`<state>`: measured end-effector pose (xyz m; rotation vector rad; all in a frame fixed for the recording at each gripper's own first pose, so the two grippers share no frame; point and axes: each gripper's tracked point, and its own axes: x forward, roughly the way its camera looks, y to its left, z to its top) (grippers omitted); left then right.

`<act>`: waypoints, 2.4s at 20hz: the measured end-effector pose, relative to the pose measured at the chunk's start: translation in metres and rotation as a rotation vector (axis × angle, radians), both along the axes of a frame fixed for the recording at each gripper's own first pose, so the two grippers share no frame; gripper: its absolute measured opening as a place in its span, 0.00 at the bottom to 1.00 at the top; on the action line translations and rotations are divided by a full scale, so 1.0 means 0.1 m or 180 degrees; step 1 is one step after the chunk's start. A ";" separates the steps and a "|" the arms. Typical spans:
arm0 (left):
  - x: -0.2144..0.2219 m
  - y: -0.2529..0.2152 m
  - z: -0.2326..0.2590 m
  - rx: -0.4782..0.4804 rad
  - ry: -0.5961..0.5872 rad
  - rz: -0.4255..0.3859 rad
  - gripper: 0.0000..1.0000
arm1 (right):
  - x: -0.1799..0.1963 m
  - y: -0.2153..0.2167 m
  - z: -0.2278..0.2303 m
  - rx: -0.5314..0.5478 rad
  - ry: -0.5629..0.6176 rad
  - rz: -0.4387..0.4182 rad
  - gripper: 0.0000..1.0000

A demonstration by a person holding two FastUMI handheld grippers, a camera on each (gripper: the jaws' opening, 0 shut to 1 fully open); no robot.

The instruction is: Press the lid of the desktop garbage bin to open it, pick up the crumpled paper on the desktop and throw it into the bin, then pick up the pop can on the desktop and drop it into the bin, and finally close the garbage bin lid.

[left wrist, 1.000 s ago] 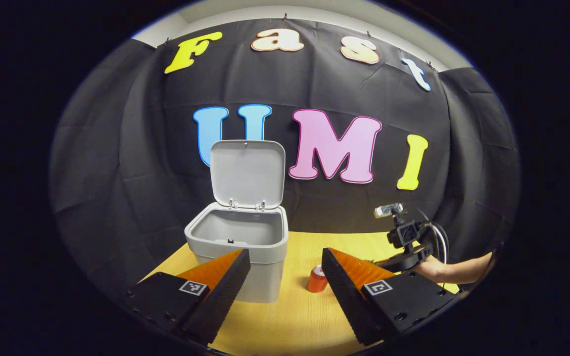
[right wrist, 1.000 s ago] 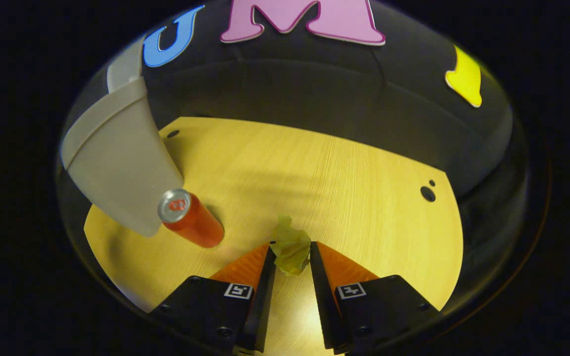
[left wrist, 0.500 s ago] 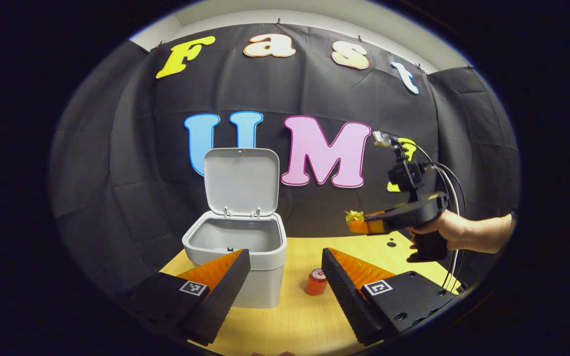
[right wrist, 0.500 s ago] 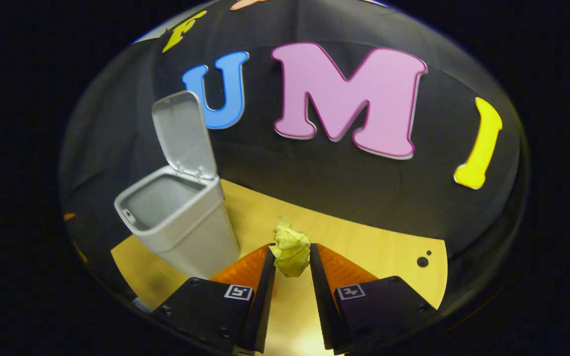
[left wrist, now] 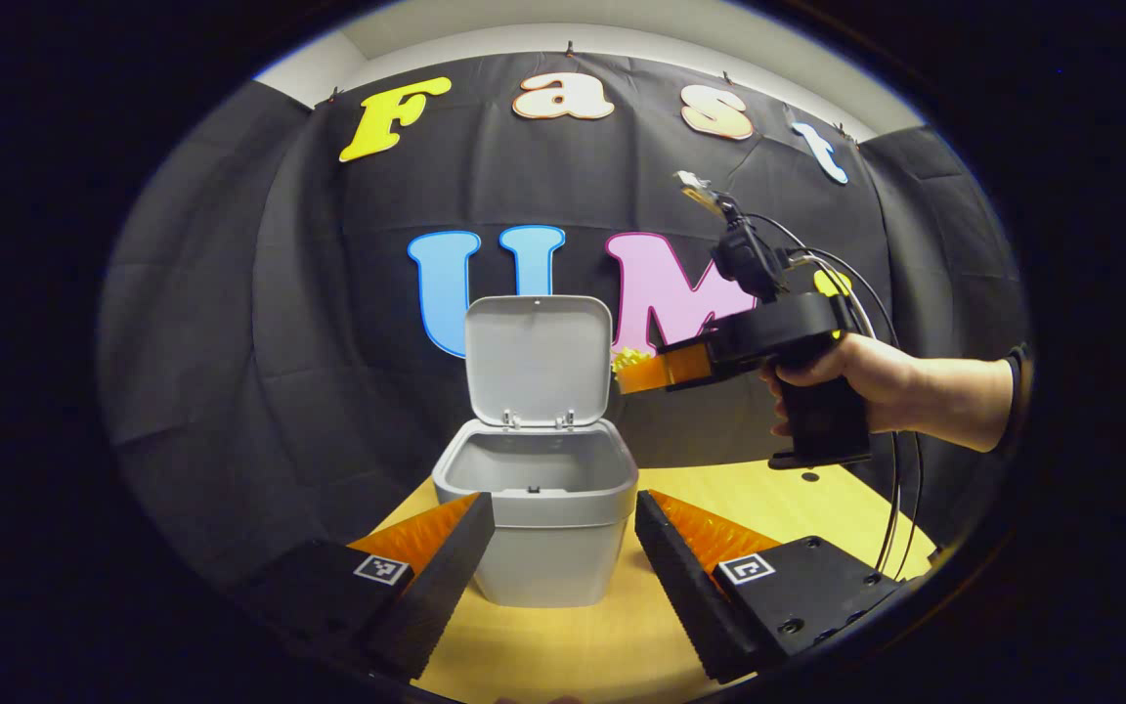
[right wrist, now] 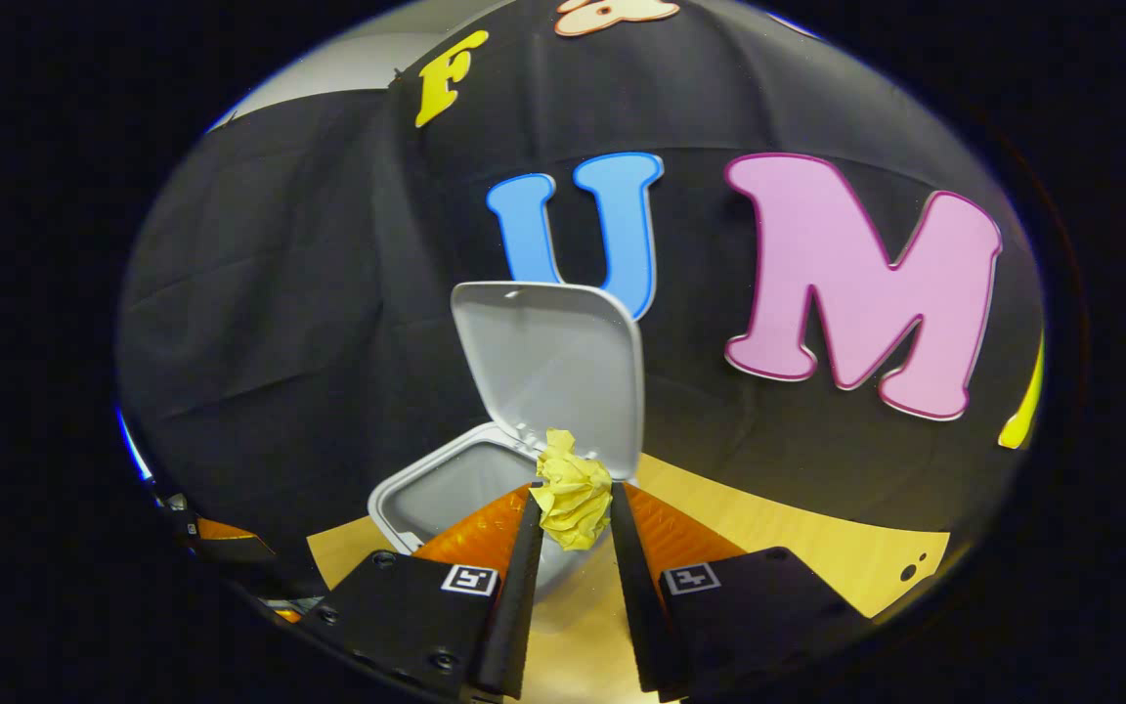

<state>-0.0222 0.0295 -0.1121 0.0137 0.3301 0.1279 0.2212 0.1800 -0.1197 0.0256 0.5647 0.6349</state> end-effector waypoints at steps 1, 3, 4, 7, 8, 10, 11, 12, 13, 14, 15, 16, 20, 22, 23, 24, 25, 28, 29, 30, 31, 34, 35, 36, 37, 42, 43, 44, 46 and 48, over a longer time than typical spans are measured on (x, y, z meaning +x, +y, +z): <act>-0.03 0.04 0.01 -0.0015 -0.0007 0.0025 0.99 | -0.02 0.12 -0.08 -0.0006 0.0014 0.0056 0.46; -0.08 0.12 -0.01 -0.0067 -0.0005 0.0104 0.99 | -0.05 0.32 -0.17 -0.0071 0.0030 0.0154 0.47; -0.11 0.15 -0.03 -0.0091 0.0010 0.0146 0.99 | -0.06 0.39 -0.22 -0.0108 0.0047 0.0185 0.47; -0.18 0.26 -0.07 -0.0156 0.0042 0.0254 0.99 | -0.06 0.49 -0.30 -0.0161 0.0072 0.0232 0.35; -0.19 0.29 -0.09 -0.0164 0.0057 0.0279 0.99 | -0.06 0.51 -0.32 -0.0185 0.0067 0.0233 0.49; -0.22 0.33 -0.13 -0.0140 0.0090 0.0316 0.99 | -0.08 0.56 -0.40 -0.0212 0.0092 0.0292 0.49; -0.23 0.34 -0.14 -0.0119 0.0104 0.0314 0.99 | -0.06 0.55 -0.43 -0.0242 0.0089 0.0287 0.51; -0.22 0.32 -0.16 -0.0113 0.0114 0.0294 0.99 | -0.05 0.52 -0.43 -0.0282 0.0076 0.0274 0.67; -0.20 0.29 -0.17 -0.0121 0.0114 0.0267 0.99 | -0.05 0.50 -0.44 -0.0307 0.0050 0.0253 0.83; -0.19 0.26 -0.19 -0.0125 0.0114 0.0237 0.99 | -0.04 0.49 -0.43 -0.0307 0.0016 0.0226 0.99; -0.17 0.23 -0.21 -0.0126 0.0114 0.0201 0.99 | -0.01 0.45 -0.40 -0.0300 -0.0029 0.0183 0.99; -0.15 0.19 -0.24 -0.0126 0.0118 0.0160 0.99 | 0.02 0.40 -0.35 -0.0292 -0.0081 0.0121 0.99; 0.00 -0.05 -0.43 -0.0159 0.0138 -0.0135 0.99 | 0.16 -0.04 -0.09 -0.0280 -0.0432 -0.0294 0.99; 0.12 -0.19 -0.62 -0.0185 0.0201 -0.0315 0.99 | 0.18 -0.36 0.03 -0.0293 -0.0612 -0.0531 0.99; 0.17 -0.26 -0.73 -0.0206 0.0258 -0.0387 0.99 | 0.17 -0.53 0.08 -0.0302 -0.0698 -0.0650 0.99; 0.22 -0.33 -0.86 -0.0225 0.0312 -0.0459 0.99 | 0.15 -0.70 0.14 -0.0304 -0.0789 -0.0781 0.99; 0.28 -0.41 -0.97 -0.0241 0.0349 -0.0527 0.99 | 0.12 -0.89 0.16 -0.0290 -0.0859 -0.0934 0.99; 0.45 -0.70 -1.34 -0.0239 0.0488 -0.0791 0.99 | -0.03 -1.46 0.17 -0.0284 -0.0997 -0.1378 0.99; 0.52 -0.79 -1.45 -0.0206 0.0516 -0.0881 1.00 | -0.10 -1.68 0.14 -0.0342 -0.1031 -0.1508 0.99; 0.60 -0.89 -1.57 -0.0176 0.0552 -0.0961 0.99 | -0.20 -1.89 0.09 -0.0399 -0.1050 -0.1646 0.99; 0.68 -0.98 -1.67 -0.0163 0.0583 -0.1044 1.00 | -0.30 -2.09 0.05 -0.0425 -0.1065 -0.1762 0.99; 0.97 -1.25 -2.02 -0.0134 0.0654 -0.1192 0.99 | -0.57 -2.59 -0.11 -0.0540 -0.1077 -0.2096 0.99; 1.07 -1.33 -2.12 -0.0134 0.0674 -0.1209 0.99 | -0.66 -2.75 -0.22 -0.0636 -0.1003 -0.2188 0.99; 1.18 -1.39 -2.22 -0.0162 0.0701 -0.1220 1.00 | -0.74 -2.86 -0.33 -0.0694 -0.0900 -0.2239 0.99; 1.29 -1.46 -2.32 -0.0184 0.0728 -0.1223 1.00 | -0.79 -2.92 -0.46 -0.0710 -0.0813 -0.2256 0.99; 1.66 -1.62 -2.76 -0.0031 0.0876 -0.1237 0.98 | -0.96 -3.19 -0.97 -0.0803 -0.0413 -0.2299 0.99; 1.71 -1.65 -2.83 -0.0012 0.0904 -0.1250 0.98 | -0.98 -3.22 -1.04 -0.0810 -0.0361 -0.2297 0.99; 1.76 -1.69 -2.90 -0.0006 0.0928 -0.1258 0.98 | -0.99 -3.25 -1.09 -0.0801 -0.0344 -0.2292 0.99; 1.84 -1.70 -3.00 0.0039 0.0973 -0.1240 0.98 | -0.99 -3.31 -1.16 -0.0830 -0.0325 -0.2269 0.99; 1.88 -1.74 -3.10 0.0040 0.1009 -0.1246 0.98 | -0.97 -3.37 -1.22 -0.0869 -0.0294 -0.2249 0.99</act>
